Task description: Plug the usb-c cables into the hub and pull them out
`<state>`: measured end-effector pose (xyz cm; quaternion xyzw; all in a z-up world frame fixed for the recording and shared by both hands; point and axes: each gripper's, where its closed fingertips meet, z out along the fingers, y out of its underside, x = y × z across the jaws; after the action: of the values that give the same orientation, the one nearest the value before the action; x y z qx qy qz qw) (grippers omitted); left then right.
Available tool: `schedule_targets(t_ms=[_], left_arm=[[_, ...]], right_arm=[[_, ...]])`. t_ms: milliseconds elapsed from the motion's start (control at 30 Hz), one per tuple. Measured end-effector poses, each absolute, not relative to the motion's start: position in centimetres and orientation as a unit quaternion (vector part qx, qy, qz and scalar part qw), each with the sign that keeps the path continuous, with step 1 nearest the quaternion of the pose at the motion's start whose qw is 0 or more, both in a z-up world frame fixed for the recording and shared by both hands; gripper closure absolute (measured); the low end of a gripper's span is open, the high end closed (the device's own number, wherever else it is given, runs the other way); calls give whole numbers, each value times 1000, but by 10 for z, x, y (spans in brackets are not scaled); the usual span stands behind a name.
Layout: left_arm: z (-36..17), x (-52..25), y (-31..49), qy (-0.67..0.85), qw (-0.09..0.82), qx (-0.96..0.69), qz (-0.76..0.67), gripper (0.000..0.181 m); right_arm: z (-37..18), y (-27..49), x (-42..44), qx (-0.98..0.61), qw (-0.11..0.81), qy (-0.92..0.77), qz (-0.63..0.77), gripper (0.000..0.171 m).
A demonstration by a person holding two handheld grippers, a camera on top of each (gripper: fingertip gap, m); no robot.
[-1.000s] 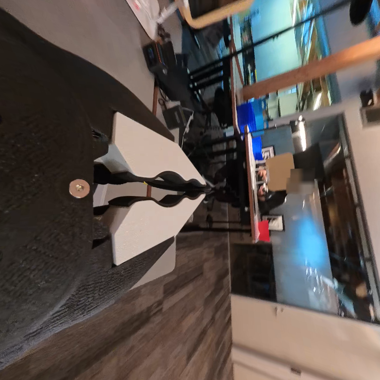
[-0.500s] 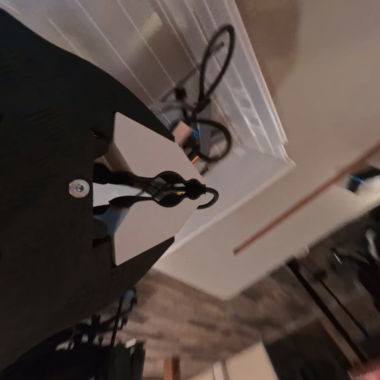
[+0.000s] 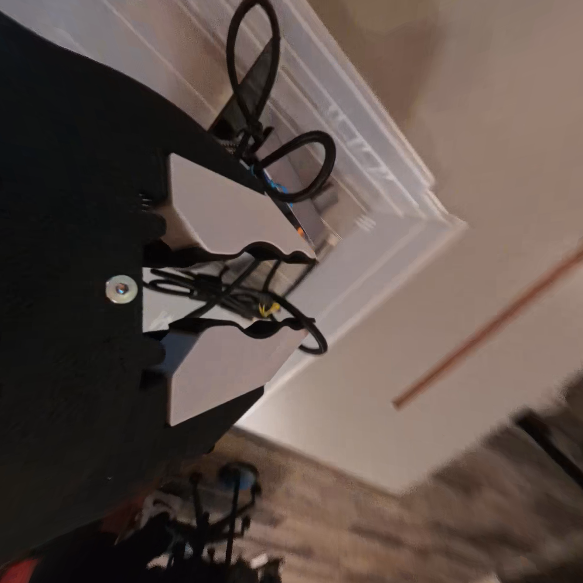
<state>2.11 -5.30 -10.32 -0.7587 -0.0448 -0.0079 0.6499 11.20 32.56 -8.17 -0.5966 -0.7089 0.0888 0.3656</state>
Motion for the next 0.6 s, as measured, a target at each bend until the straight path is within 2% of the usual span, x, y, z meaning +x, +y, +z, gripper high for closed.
schedule_targets(t_ms=[100, 200, 300, 433, 567, 600], left_arm=[[-97, 21, -54, -46, 660, -750, 5, 181], [-93, 18, -54, -45, 668, -742, 33, 181], [-94, 11, -53, -55, 665, -742, 70, 181], [-89, 12, -52, -31, 668, -733, 121, 177], [-82, 12, -43, -27, 681, -714, 158, 30], [-81, 12, -41, -31, 677, -717, 165, 23]], right_arm=[[-15, 328, 139, -584, 527, -604, 128, 118], [26, 307, 187, -554, 643, -496, 186, 109], [28, 291, 246, -546, 707, -419, 161, 100], [-4, 287, 311, -581, 721, -363, 105, 91], [-47, 307, 337, -679, 647, -335, 91, 72], [-55, 310, 337, -697, 628, -332, 98, 68]])
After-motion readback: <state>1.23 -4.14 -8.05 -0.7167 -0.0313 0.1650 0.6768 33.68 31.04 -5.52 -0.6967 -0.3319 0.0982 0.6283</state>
